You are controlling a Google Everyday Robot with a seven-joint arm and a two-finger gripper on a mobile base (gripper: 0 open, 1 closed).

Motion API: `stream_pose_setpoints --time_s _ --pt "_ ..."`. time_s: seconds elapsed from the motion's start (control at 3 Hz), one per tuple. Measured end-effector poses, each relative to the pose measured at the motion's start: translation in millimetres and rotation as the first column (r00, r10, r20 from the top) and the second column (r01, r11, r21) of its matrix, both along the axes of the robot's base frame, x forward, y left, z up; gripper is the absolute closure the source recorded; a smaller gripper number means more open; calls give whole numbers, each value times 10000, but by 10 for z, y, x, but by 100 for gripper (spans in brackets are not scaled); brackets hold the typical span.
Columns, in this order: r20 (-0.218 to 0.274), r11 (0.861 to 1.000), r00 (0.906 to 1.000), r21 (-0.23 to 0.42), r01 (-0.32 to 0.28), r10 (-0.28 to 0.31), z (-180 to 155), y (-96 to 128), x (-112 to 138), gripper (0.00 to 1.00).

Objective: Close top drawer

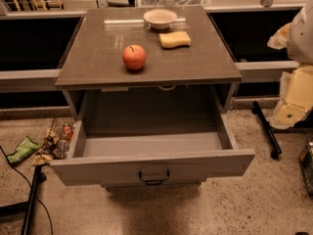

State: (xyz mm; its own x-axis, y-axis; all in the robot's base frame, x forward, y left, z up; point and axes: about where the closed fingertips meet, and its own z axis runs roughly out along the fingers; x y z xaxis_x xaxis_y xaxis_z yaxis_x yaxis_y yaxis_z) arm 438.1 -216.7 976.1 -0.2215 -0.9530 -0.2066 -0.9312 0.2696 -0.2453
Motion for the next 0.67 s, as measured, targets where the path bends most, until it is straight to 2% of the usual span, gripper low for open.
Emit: stream_pose_setpoints --time_s 0.33,0.67 --pt "-1 10000 10000 1 -2 2 -1 0 0 0" --pt "-354 9977 9974 305 -609 620 -266 92 40 0"
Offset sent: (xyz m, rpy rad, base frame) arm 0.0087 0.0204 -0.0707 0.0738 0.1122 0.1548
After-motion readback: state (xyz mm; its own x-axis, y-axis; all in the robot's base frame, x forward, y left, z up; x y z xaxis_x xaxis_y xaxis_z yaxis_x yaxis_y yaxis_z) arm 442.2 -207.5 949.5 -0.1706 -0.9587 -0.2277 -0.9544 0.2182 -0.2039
